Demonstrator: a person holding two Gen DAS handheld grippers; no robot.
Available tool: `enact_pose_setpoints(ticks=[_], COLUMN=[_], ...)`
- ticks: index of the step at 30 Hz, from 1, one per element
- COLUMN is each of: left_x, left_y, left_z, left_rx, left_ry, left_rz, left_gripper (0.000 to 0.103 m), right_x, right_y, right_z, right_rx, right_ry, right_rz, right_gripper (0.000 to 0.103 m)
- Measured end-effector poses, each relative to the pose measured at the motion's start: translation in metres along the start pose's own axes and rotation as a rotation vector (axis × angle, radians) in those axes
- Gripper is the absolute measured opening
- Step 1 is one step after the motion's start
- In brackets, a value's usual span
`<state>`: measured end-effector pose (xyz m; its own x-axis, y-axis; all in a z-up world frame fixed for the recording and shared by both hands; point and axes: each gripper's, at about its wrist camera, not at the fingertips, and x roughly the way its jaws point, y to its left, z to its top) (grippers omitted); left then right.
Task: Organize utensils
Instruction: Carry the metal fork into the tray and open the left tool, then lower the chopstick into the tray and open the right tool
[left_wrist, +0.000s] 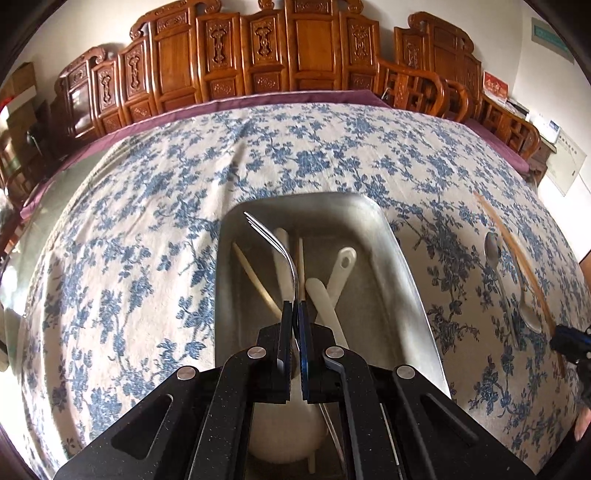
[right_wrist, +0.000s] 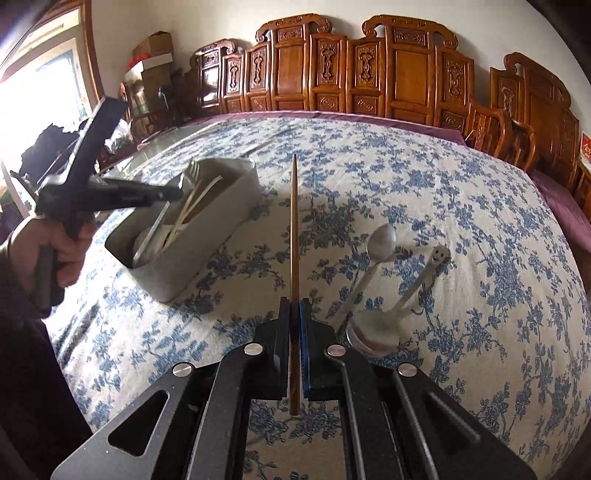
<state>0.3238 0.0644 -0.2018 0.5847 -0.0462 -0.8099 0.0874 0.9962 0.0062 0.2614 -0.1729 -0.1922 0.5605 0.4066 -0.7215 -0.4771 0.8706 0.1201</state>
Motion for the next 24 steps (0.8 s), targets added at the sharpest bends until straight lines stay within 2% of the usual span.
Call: enact_pose_setpoints(ticks=[6, 11, 16, 20, 24], left_x=[0.006, -0.005, -0.016, -0.024, -0.031], left_y=[-0.002, 0.005, 0.018, 0.031, 0.046], left_z=[-0.001, 0.000, 0.001, 0.002, 0.004], left_rx=[-0.016, -0.040, -0.071, -0.083, -0.111], left_ry=[0.028, 0.004, -0.023, -0.049, -0.066], left_rz=[-0.016, -0.032, -0.035, -0.012, -0.010], left_gripper=[0.002, 0.004, 0.004, 0.010, 0.011], right_x=[0.000, 0.008, 0.021, 0.034, 0.049], right_y=[0.006, 0.020, 0.050, 0.074, 0.094], right_z=[0.008, 0.018, 0.031, 0.044, 0.054], right_rx=[0.000, 0.039, 0.025, 0.019, 0.022], right_ry=[0.001, -0.004, 0.003, 0.012, 0.033], right_rz=[-0.014, 0.020, 0.061, 0.101, 0.122], right_gripper=[0.006, 0.006, 0.006, 0.006, 0.006])
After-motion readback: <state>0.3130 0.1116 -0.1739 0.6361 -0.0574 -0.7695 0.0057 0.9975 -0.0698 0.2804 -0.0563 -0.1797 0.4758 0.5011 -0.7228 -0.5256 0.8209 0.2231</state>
